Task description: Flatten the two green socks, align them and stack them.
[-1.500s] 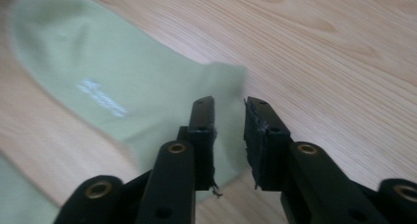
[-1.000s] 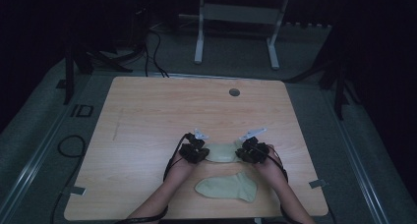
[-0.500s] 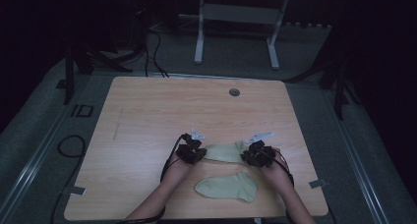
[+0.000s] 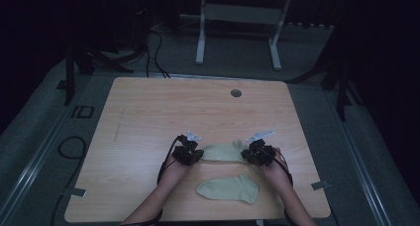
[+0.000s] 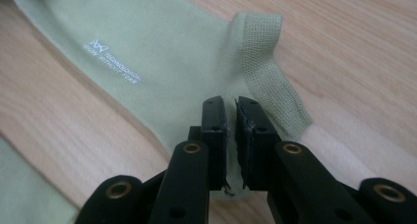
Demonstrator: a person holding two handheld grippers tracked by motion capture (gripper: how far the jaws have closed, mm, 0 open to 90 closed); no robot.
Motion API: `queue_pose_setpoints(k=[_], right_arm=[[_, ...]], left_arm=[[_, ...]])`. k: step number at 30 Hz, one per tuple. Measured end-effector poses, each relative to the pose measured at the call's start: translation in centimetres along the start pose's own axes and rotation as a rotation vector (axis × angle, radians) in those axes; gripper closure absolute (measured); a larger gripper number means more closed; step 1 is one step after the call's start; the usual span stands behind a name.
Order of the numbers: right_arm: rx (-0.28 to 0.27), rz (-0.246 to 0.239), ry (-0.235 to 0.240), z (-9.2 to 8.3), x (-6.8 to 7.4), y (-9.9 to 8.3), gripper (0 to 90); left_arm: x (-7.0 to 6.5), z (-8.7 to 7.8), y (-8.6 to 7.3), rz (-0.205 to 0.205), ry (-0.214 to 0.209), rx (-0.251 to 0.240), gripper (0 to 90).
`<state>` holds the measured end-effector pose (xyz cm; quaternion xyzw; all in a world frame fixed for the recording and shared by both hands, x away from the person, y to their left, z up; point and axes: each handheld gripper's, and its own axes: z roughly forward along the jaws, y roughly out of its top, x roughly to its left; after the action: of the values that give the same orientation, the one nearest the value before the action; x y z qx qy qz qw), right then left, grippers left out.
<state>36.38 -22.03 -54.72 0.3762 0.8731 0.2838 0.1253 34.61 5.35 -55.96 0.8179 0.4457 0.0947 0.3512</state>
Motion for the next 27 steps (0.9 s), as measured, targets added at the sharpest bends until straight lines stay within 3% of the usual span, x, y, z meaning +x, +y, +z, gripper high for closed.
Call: queue_pose_setpoints(k=[7, 14, 19, 27], right_arm=[[0.007, -0.001, 0.018, 0.1, 0.3, 0.5, 75.5], [-0.018, -0.014, 0.025, -0.7, 0.7, 1.0, 69.0], [-0.022, -0.034, 0.049, -1.3, 1.2, 1.2, 56.3], [-0.047, -0.03, 0.047, -2.5, 1.4, 1.0, 52.5]], left_arm=[[-0.2, -0.3, 0.0, -0.01, -0.028, -0.026, 82.6], [-1.6, -1.5, 0.2, 0.03, -0.065, -0.068, 70.5], [-1.9, -2.0, 0.2, 0.05, -0.057, -0.061, 66.9], [-1.9, -3.2, -0.5, 0.042, -0.044, -0.058, 59.6]])
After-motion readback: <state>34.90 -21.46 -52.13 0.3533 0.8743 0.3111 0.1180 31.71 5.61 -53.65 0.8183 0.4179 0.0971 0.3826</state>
